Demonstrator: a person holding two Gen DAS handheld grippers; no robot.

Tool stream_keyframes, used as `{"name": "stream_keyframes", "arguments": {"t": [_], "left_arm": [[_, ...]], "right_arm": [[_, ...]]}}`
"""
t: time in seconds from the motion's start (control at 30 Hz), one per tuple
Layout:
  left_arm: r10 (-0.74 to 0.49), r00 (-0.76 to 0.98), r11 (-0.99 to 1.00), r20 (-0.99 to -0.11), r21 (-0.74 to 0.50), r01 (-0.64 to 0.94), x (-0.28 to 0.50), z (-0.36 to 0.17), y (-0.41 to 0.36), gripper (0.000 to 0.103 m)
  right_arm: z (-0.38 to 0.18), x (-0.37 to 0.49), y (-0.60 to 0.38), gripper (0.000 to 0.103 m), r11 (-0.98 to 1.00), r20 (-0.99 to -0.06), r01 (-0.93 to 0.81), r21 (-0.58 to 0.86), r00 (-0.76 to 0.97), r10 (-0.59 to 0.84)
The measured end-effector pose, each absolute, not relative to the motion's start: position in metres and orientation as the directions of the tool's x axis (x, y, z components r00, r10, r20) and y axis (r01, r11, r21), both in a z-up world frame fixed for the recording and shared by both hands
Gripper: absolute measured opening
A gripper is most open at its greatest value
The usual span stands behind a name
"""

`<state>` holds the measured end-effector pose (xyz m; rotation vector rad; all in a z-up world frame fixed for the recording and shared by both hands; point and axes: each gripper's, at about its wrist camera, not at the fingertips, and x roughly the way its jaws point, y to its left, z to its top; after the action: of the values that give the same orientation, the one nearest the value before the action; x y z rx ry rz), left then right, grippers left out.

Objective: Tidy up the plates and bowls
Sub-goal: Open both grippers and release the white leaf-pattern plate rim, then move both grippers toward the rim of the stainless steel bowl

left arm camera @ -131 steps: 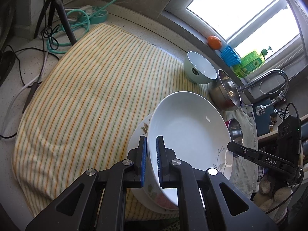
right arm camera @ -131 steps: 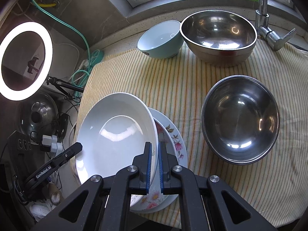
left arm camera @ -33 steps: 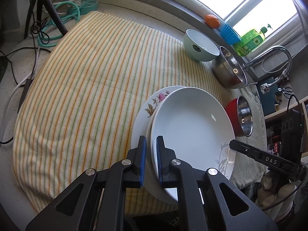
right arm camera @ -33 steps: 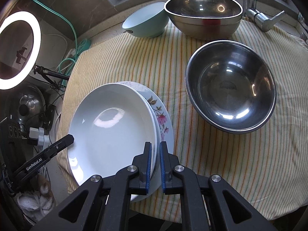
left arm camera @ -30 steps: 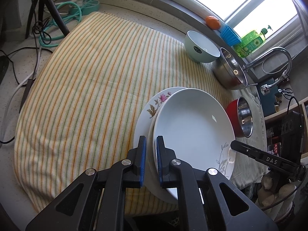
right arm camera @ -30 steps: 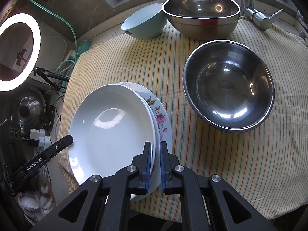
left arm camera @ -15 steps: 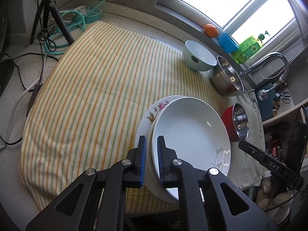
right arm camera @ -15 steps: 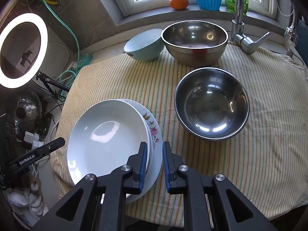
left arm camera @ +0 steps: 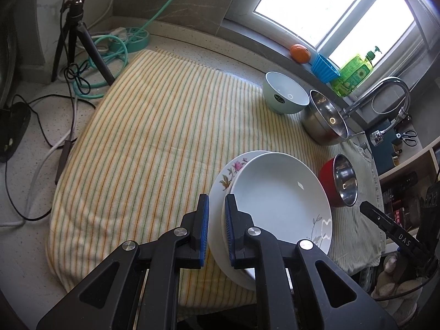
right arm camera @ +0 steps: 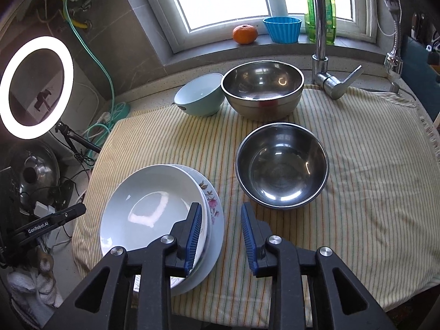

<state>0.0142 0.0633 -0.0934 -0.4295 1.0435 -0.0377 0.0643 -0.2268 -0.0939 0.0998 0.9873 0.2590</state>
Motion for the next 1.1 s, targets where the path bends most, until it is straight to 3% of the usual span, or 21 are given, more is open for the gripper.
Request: {"name": "stream_keyframes", "arguments": {"t": [0.77, 1.1], "left_arm": [[-0.295, 0.537, 0.933, -0.79, -0.36, -0.017, 0.033, -0.076, 0.052, 0.01], [-0.269, 0.55, 0.949, -0.791, -0.314, 0.012, 0.036, -0.065, 0.034, 0.011]], "right_arm": [[-0.087, 0.044, -0.243, 0.027, 0.989, -0.828, -0.037, 0.143, 0.544, 0.14], [-0.076, 0.052, -0.258, 0.027, 0.982, -0.783, -0.022, 0.186, 0.601, 0.161]]}}
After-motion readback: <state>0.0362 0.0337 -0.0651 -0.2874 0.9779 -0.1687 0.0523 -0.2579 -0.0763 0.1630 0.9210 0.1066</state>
